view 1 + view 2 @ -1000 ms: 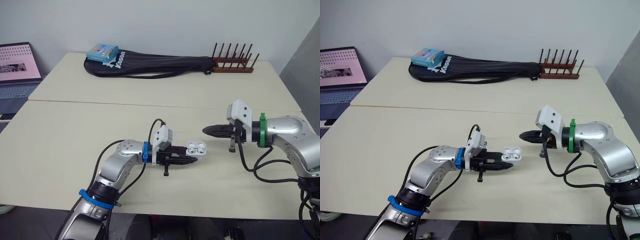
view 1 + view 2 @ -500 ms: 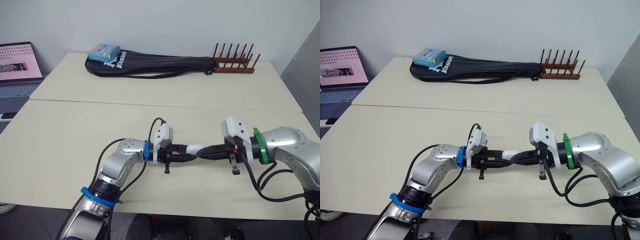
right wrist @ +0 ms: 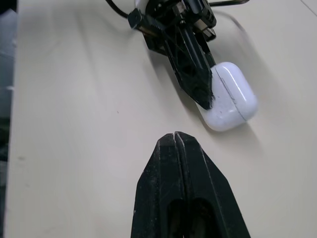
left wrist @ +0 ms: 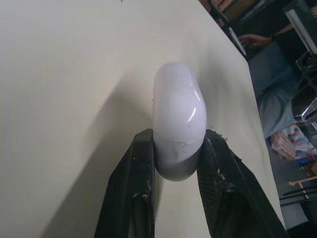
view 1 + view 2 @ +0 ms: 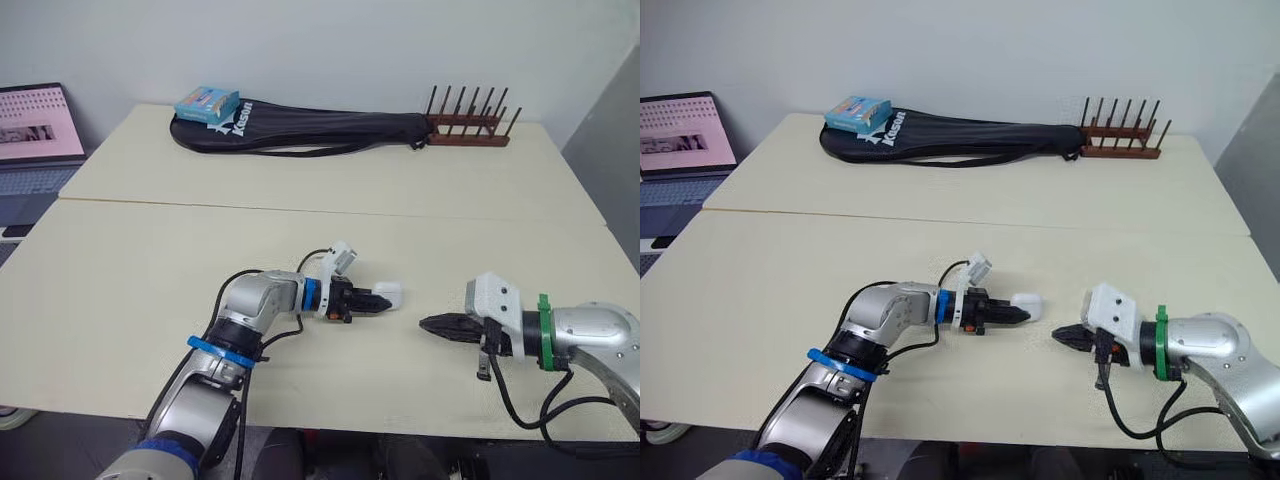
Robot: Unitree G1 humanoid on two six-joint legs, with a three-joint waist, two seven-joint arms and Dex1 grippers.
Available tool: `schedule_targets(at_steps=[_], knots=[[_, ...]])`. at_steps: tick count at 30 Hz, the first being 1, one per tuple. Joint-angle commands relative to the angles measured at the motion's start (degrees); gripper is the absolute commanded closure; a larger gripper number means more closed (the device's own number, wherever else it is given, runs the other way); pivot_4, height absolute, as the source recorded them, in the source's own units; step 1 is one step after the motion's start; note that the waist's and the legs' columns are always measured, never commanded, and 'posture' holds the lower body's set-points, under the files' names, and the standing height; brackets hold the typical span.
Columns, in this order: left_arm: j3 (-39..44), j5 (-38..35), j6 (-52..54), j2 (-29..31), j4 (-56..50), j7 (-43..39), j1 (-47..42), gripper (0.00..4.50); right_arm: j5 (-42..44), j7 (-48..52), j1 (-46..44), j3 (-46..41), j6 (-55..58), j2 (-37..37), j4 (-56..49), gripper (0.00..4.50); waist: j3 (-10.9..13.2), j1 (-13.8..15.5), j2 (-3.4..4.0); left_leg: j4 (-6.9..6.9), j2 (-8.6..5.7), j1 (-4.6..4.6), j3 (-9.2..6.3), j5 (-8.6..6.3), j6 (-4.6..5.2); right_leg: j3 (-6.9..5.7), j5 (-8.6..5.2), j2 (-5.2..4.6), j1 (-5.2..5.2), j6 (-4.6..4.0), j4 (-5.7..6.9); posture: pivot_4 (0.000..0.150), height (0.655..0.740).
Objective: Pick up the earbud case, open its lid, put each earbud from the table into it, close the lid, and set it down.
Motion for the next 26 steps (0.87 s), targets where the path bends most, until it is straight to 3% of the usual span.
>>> schedule_targets(at_steps=[1, 8, 9, 12, 20, 26], knots=[[-1.3, 2.0, -0.1, 3.0, 0.5, -1.8, -0.1, 2.19, -1.4, -0.5, 0.3, -0.7, -2.5, -0.3, -2.3, 4.50, 0.0, 0.0, 0.01, 0.00, 0.00, 0.06, -0.01, 0.00, 0.00, -0.02, 0.00, 0.00, 0.04, 0.00, 0.03, 0.150, 0.6787], [-1.4, 5.4, -6.6, 16.5, -9.8, -4.5, 6.4, 0.02, 3.2, 2.9, -2.5, -2.3, 0.7, -2.0, -0.9, 4.50, 0.0, -1.0, 0.04, -0.07, 0.33, 0.59, 0.18, 0.01, -0.01, 0.24, -0.03, 0.30, 0.34, 0.06, 0.06, 0.150, 0.6787], [-1.0, 5.7, -8.2, 18.3, -11.8, -4.5, 7.6, 0.02, 2.6, 3.2, -3.2, -2.0, -0.1, -2.3, -0.2, 4.50, 0.0, -1.2, 0.04, -0.09, 0.36, 0.68, 0.20, 0.01, -0.01, 0.27, -0.04, 0.33, 0.42, 0.06, 0.06, 0.150, 0.6787], [1.1, 8.2, -18.5, 27.3, -19.0, -6.7, 14.3, 0.00, 2.0, 5.2, -6.5, -1.6, -1.8, -3.4, 2.8, 3.88, 0.0, -1.7, 0.04, -0.16, 0.43, 0.76, 0.28, 0.00, 0.00, 0.38, -0.08, 0.40, 0.40, 0.13, 0.05, 0.150, 0.6787], [17.0, 3.2, -27.1, 38.6, -32.5, -9.2, 24.9, 0.00, 3.9, 19.1, -13.5, -5.0, -8.0, -11.8, 12.9, 1.03, 0.2, 0.2, 0.09, -0.15, 0.27, 0.37, 0.51, 0.00, 0.00, 0.40, 0.01, 0.08, 0.02, -0.06, -0.02, 0.150, 0.6787], [21.1, -1.4, -25.0, 38.8, -39.2, -9.2, 28.0, 0.00, 3.3, 24.4, -16.7, -4.0, -11.1, -14.4, 17.5, 1.03, 0.2, 0.6, 0.09, -0.14, 0.28, 0.20, 0.54, -0.03, 0.03, 0.39, 0.00, -0.18, -0.01, -0.05, -0.11, 0.150, 0.6787]])
